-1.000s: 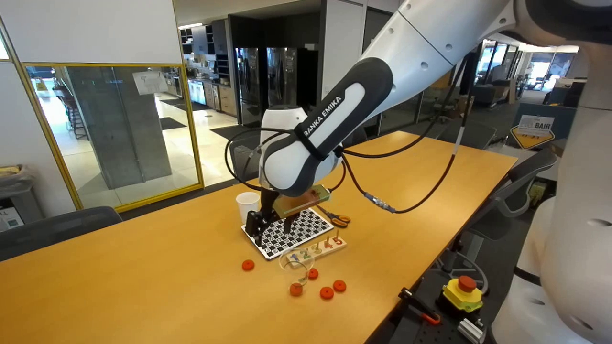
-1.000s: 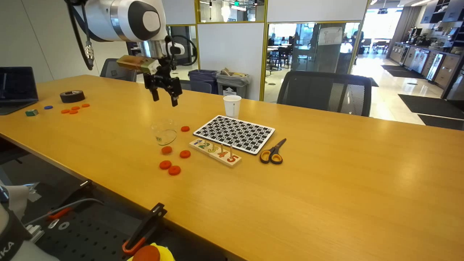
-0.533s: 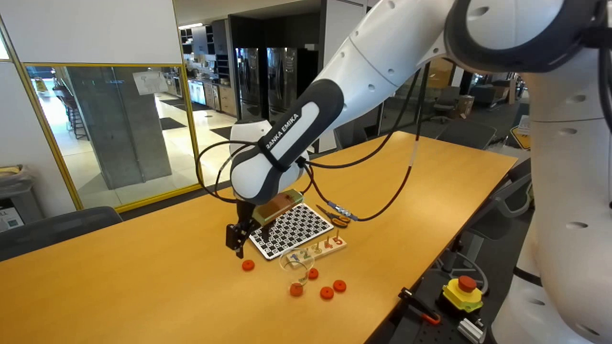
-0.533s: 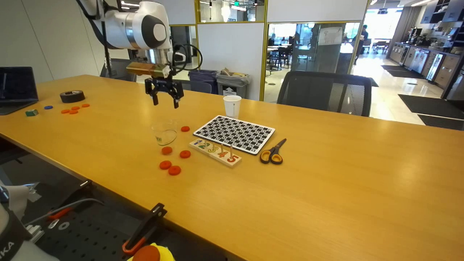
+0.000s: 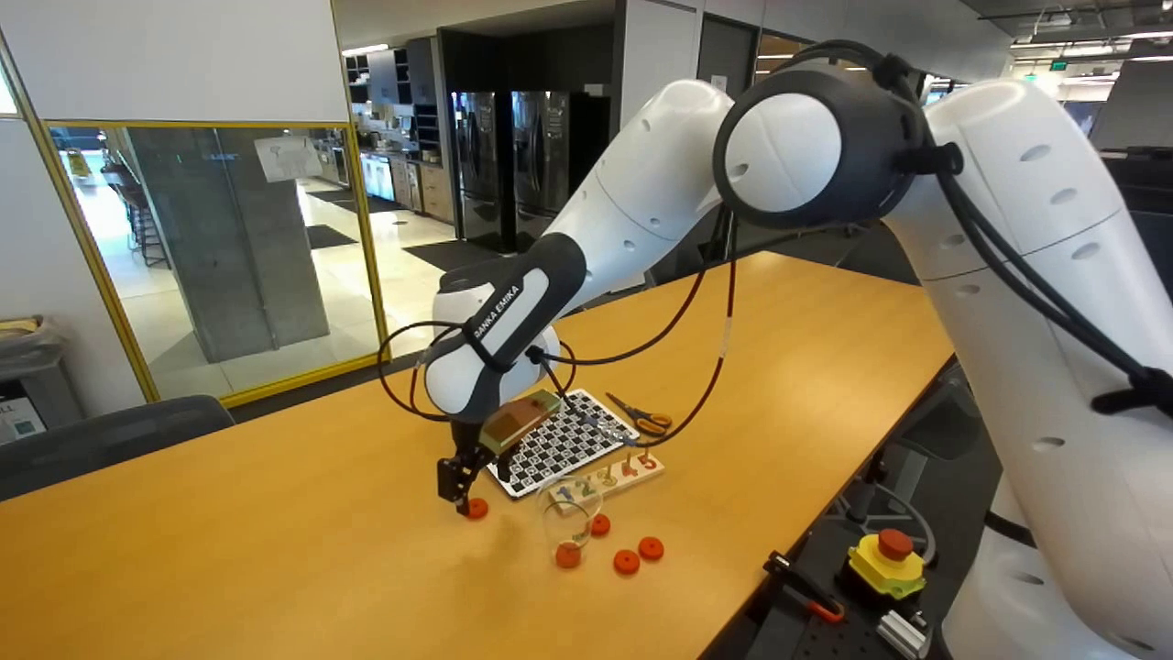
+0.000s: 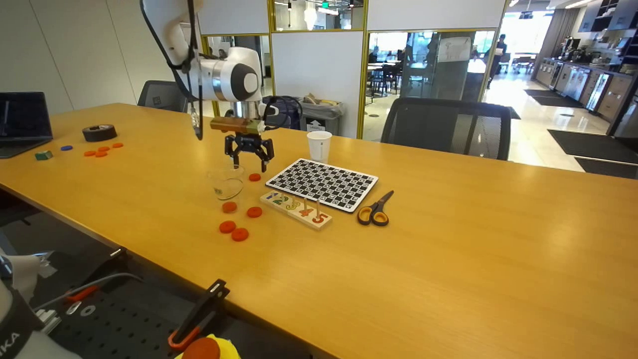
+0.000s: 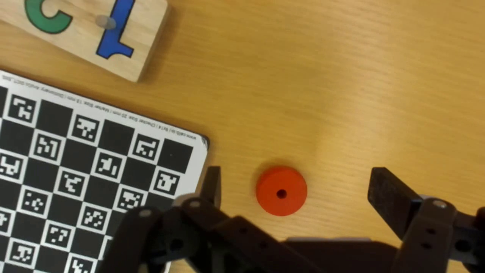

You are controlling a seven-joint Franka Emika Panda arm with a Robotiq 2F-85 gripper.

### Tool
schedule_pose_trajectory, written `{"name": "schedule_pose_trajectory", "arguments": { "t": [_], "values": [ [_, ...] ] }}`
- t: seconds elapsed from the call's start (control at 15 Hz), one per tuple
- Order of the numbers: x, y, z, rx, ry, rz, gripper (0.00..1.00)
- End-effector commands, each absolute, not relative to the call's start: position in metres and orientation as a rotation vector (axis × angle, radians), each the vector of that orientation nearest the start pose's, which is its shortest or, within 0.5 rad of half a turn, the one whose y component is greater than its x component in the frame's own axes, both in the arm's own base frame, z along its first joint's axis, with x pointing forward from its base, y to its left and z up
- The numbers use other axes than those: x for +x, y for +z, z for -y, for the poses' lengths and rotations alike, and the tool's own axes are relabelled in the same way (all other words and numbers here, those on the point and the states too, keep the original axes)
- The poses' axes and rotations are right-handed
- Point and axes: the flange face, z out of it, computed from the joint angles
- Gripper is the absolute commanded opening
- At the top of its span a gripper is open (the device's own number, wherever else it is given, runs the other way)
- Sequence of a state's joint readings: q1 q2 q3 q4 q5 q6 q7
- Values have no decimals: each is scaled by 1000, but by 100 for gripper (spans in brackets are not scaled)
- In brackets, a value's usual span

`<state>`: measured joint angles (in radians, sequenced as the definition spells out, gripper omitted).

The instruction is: Place the yellow rings inside the white cup, put the orange rings in the clear cup

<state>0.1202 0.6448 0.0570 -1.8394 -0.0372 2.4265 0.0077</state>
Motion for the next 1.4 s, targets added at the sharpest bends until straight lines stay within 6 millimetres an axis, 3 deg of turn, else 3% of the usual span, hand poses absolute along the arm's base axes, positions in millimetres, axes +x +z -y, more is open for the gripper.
{"name": "schedule_pose_trajectory", "arguments": {
  "t": [0.0,0.27,1.33],
  "values": [
    [656,160,-108,-3147,69,297,100],
    [663,154,-109,-3150,42,297,100],
    [657,145,-123,-3139,69,318,100]
  ]
}}
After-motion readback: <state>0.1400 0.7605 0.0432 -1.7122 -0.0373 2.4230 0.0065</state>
